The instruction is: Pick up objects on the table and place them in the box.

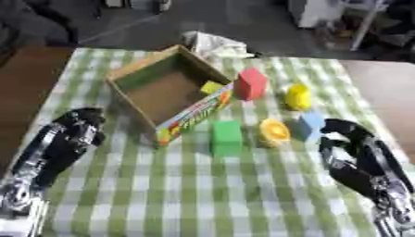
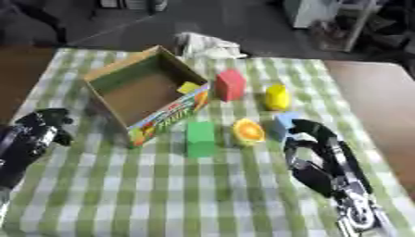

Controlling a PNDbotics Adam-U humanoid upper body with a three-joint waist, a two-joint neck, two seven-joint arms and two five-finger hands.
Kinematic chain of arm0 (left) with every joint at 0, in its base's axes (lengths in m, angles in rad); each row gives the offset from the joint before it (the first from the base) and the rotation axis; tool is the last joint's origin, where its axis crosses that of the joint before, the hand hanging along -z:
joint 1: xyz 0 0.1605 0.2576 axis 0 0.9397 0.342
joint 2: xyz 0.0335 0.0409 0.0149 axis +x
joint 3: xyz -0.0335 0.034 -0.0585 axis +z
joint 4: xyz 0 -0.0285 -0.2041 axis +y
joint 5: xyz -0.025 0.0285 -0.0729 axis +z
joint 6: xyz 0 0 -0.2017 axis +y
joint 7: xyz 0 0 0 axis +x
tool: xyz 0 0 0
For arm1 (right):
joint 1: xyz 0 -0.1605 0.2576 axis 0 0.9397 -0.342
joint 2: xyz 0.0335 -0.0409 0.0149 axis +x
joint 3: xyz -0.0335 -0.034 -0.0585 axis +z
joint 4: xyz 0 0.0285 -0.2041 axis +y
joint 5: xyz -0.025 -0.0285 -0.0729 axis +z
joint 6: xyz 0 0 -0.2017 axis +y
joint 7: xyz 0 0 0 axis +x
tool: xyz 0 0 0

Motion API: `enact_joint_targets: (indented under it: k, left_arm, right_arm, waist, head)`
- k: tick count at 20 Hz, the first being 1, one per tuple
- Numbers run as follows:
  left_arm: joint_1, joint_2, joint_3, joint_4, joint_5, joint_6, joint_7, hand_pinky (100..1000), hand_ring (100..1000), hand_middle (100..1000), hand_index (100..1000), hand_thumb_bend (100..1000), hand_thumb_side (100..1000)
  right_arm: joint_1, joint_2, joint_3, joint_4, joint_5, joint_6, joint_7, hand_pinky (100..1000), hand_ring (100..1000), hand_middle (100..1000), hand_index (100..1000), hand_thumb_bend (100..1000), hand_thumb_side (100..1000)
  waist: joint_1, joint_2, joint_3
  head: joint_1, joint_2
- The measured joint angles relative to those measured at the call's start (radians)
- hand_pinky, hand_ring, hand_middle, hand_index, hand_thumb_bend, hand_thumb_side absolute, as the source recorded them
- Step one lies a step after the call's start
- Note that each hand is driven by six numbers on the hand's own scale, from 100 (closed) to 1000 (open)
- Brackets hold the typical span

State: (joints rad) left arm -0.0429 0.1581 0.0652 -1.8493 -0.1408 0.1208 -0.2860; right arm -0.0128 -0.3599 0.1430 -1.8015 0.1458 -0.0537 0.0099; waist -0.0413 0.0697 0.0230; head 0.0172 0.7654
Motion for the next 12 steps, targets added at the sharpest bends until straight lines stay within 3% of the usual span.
enact_joint_targets:
  k: [7, 12]
  left_arm:
    - [0.0, 0.001, 0.0, 0.0, 0.0, 0.001, -0.001, 579, 551, 648, 784, 119, 564]
    - [0.001, 0.007, 0.0, 0.0, -0.001, 0.001, -0.001, 578, 551, 648, 785, 118, 563]
  right_arm:
    - [-0.057, -0.235, 0.009, -0.024, 0.081, 0.013, 0.138, 768, 938, 770, 897, 100, 106]
    - [-0.117, -0.375, 0.035, 0.003, 0.107, -0.011, 0.244, 791, 957, 817, 938, 100, 248]
  waist:
    - [-0.008, -0.004, 0.004]
    - [-0.01, -0.008, 0.008]
  head:
    - [0.012, 0.0]
    - [0.017, 0.0]
